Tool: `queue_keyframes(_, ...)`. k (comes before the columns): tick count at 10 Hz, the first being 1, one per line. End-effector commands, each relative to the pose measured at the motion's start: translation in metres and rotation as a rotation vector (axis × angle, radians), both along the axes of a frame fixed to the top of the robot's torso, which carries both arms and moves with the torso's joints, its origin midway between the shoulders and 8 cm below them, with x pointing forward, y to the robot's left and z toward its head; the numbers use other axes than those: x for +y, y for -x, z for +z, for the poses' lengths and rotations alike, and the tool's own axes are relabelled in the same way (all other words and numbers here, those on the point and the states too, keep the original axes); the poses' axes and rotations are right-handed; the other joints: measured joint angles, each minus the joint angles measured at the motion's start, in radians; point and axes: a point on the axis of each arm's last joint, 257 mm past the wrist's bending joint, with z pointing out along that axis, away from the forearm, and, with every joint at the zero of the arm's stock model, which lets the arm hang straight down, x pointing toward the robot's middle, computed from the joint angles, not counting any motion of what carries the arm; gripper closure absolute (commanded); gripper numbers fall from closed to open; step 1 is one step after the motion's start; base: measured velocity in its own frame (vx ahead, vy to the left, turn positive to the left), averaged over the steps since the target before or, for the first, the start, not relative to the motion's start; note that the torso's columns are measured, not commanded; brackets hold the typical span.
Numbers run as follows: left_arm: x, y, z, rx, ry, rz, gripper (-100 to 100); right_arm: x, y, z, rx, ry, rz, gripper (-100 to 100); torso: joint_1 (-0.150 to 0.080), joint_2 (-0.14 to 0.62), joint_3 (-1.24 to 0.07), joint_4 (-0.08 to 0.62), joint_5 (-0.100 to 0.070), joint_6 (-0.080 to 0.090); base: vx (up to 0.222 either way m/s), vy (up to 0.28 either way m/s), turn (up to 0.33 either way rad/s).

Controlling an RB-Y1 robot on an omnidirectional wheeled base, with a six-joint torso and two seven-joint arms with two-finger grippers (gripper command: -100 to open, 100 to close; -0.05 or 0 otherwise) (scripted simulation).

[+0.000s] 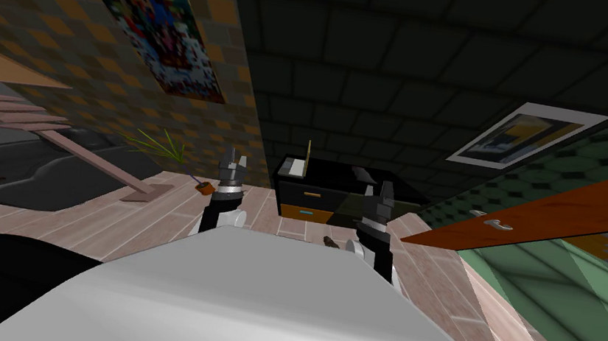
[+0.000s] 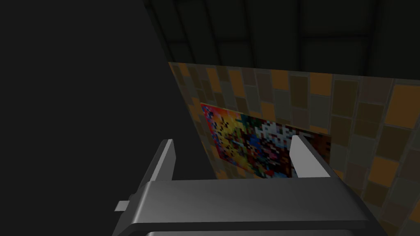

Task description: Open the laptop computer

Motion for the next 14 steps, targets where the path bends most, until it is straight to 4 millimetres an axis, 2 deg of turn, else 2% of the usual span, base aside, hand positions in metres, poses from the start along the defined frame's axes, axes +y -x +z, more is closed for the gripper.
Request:
queue_keyframes(1, 0.0, 0.0, 0.0, 0.0, 0.0, 0.0, 0, 0.0, 0.0, 0.0, 0.0, 0.0, 0.0, 0, 0.0, 0.04, -0.082, 0.041, 0.0, 0.0, 0.0, 0.0, 0.0)
queue_keyframes(9, 0.0, 0.0001, 0.0002, 0.0, 0.0, 0.0, 0, 0.0, 0.0001, 0.0002, 0.0, 0.0, 0.0, 0, 0.0, 0.618, -1.234, 0.617, 0.0, 0.0, 0.0, 0.0, 0.0)
queue_keyframes(10, 0.0005, -0.0015, -0.0001, 0.016, -0.025, -0.009, -100, 0.0, 0.0001, 0.0002, 0.0, 0.0, 0.0, 0, 0.0, 0.691, -1.382, 0.691, 0.0, 0.0, 0.011, -0.018, -0.018)
queue_keyframes(11, 0.0013, -0.0024, -0.0002, 0.027, -0.037, -0.012, -100, 0.0, 0.0, 0.0, 0.0, 0.0, 0.0, 0, -0.001, 0.725, -1.451, 0.724, 0.0, 0.0, 0.017, -0.034, -0.019)
queue_keyframes(14, 0.0063, -0.0059, -0.0009, 0.069, -0.075, -0.019, -100, 0.0, 0.0, -0.0001, 0.0, 0.0, 0.0, 0, -0.001, 0.737, -1.476, 0.737, 0.0, 0.0, 0.025, -0.051, -0.025)
